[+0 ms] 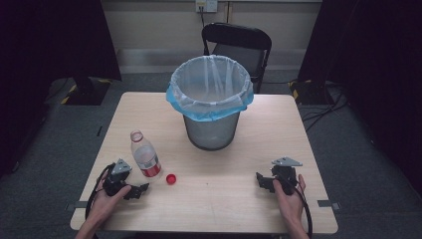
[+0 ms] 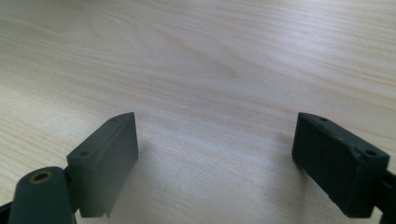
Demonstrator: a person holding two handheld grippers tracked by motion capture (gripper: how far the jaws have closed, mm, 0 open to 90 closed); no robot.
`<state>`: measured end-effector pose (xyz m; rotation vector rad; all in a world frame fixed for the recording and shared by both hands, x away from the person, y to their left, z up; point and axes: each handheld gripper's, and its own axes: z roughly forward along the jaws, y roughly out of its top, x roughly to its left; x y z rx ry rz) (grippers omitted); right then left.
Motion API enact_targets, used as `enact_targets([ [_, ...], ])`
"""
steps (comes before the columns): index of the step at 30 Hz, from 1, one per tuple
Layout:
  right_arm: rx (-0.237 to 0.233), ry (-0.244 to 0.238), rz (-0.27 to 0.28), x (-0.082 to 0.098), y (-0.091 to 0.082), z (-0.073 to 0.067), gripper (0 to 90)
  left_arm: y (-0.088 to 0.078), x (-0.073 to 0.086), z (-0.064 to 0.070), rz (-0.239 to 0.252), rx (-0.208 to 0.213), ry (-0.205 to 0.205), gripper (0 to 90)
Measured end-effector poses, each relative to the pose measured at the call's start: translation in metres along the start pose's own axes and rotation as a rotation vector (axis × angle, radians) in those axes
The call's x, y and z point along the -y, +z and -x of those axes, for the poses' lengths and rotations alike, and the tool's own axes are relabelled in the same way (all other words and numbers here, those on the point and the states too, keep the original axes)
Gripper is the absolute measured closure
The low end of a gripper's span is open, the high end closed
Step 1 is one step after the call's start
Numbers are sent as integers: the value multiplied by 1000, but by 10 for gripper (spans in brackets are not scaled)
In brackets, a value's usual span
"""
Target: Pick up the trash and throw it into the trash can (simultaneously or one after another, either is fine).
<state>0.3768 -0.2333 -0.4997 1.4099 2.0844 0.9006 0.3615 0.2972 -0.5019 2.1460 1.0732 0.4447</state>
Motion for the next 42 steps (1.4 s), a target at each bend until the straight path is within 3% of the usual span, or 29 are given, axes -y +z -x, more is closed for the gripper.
enact_targets([
  [3, 17, 18, 0, 3, -3, -2, 138, 0, 0, 0, 0, 0, 1, 0],
  [7, -25, -12, -2, 6, -6, 1, 137, 0, 0, 1, 1, -5, -2, 0],
  [14, -27, -14, -2, 6, -6, 1, 136, -1, -2, 2, -9, -6, -1, 16],
  [21, -27, -14, -2, 6, -6, 1, 136, -5, -3, 3, -10, 1, 16, 128],
  [22, -27, -14, -2, 6, -6, 1, 136, -5, -4, 3, -10, 1, -1, 167],
  [29, -27, -14, -2, 6, -6, 1, 136, -9, -5, 2, -14, 0, -1, 159],
  [31, -28, -14, -2, 6, -6, 1, 136, -11, -6, 3, -4, 8, 6, 159],
  [36, -27, -14, -2, 6, -6, 1, 136, -15, -7, 3, 34, 61, -46, 159],
  [42, -27, -14, -2, 6, -6, 1, 136, -19, -11, 3, 75, 90, -70, 162],
])
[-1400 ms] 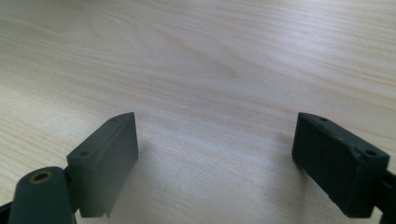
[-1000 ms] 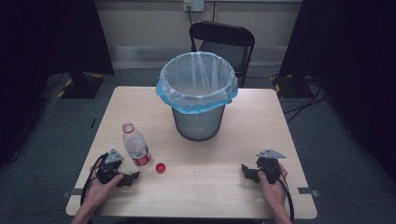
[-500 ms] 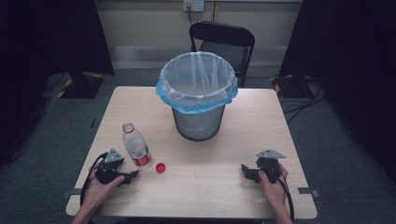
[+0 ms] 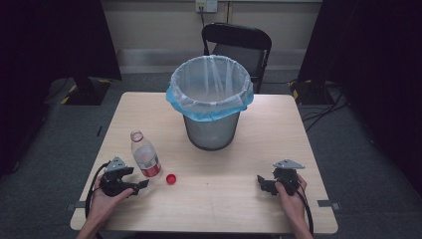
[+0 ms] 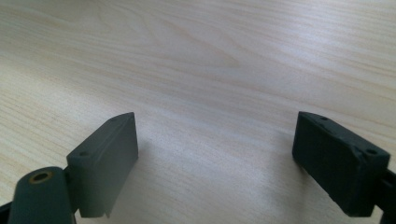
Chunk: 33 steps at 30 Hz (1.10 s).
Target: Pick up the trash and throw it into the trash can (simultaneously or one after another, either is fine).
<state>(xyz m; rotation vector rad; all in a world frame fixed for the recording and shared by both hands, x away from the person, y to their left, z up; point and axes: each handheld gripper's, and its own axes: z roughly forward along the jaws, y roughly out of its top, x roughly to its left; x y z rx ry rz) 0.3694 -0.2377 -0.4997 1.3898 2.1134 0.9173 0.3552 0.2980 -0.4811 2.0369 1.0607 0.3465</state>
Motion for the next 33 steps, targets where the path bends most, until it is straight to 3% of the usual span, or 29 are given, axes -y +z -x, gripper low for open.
enact_targets([
  [5, 0, 0, 0, 0, 0, 0, 136, -3, -5, 3, 35, 3, 22, 164],
  [9, 0, 0, 0, 0, 0, 0, 136, -5, -10, 4, 57, 21, 11, 164],
  [12, 0, 0, 0, 0, 0, 0, 136, -6, -12, 3, 78, 57, -15, 164],
  [20, 0, 0, 0, 0, 0, 0, 136, -7, -25, 11, 119, 20, 42, 166],
  [28, 0, 0, 0, 0, 0, 0, 136, 0, -34, 12, 117, 12, 58, 160],
  [33, 0, -1, 0, 0, 0, 0, 136, 6, -41, 12, 142, 29, 39, 159],
])
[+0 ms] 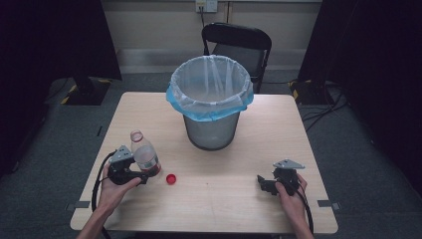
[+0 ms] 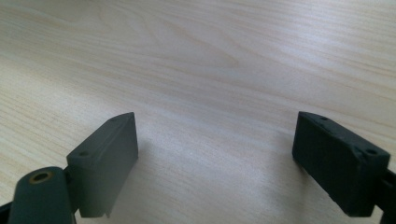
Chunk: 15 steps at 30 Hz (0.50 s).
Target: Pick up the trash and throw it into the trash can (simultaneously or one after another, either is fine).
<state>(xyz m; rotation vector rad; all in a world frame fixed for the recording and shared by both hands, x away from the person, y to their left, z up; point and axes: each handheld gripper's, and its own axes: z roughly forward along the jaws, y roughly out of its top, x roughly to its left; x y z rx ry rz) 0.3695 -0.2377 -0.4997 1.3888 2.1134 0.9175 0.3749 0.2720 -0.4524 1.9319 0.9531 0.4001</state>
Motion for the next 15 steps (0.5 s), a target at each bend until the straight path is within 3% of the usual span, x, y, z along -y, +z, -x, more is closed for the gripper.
enact_targets([
  [3, 0, 0, 0, 0, 0, 0, 136, 1, -1, 2, 32, -22, 14, 164],
  [7, 0, 0, 0, 0, 0, 0, 136, 7, 0, 0, 16, -20, -10, 163],
  [13, 0, 1, 0, 0, 0, 0, 136, 14, 2, -2, 11, -53, -2, 185],
  [15, 0, 1, 0, 0, 0, 0, 136, 13, 1, -1, 9, -46, -3, 214],
])
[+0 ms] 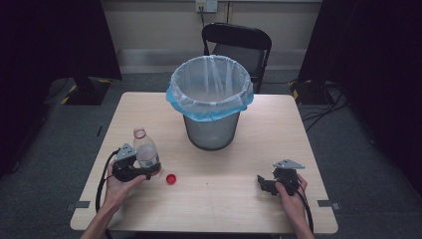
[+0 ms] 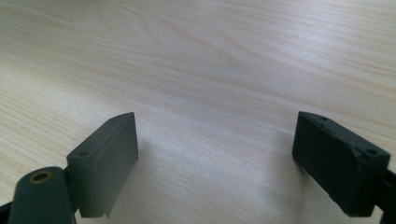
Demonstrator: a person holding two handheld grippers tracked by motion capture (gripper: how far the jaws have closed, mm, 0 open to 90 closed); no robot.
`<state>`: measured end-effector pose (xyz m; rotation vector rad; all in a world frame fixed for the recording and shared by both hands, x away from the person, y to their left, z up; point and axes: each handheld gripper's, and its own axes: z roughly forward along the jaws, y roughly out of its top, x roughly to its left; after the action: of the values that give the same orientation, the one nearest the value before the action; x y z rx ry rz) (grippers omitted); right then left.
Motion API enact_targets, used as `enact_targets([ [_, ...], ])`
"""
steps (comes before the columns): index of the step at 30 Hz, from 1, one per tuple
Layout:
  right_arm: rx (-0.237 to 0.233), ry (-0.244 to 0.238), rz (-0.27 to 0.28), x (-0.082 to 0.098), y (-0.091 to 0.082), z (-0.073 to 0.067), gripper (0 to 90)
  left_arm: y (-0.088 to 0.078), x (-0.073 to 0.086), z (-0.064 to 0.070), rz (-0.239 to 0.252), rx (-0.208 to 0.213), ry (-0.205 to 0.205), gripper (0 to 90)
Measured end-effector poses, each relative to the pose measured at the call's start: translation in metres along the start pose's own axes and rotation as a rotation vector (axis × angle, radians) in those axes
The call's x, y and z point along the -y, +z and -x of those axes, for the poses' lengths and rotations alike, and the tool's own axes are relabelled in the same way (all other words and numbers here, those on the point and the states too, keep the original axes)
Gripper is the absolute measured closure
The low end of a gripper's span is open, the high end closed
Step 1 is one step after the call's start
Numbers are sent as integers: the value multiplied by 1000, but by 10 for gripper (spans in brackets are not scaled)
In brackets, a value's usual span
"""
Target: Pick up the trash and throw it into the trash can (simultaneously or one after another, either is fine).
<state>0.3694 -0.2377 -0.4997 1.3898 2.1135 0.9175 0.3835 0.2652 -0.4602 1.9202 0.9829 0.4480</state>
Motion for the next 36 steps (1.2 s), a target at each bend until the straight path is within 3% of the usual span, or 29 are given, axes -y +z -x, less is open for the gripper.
enact_targets([
  [1, 0, 0, 0, 0, 0, 0, 136, 0, -1, 1, 2, -5, 7, 284],
  [4, 0, -1, 0, 0, 0, 0, 136, -1, -1, 2, -2, -4, 5, 294],
  [16, 0, 0, 0, 0, 0, 0, 136, -7, -3, -1, 44, 30, -34, 297],
  [23, 0, 0, 0, 0, 0, 0, 136, -12, -7, 1, 67, 52, -20, 297],
  [36, 0, 0, 0, 0, 0, 0, 136, -20, -20, 4, 107, 82, -35, 299],
])
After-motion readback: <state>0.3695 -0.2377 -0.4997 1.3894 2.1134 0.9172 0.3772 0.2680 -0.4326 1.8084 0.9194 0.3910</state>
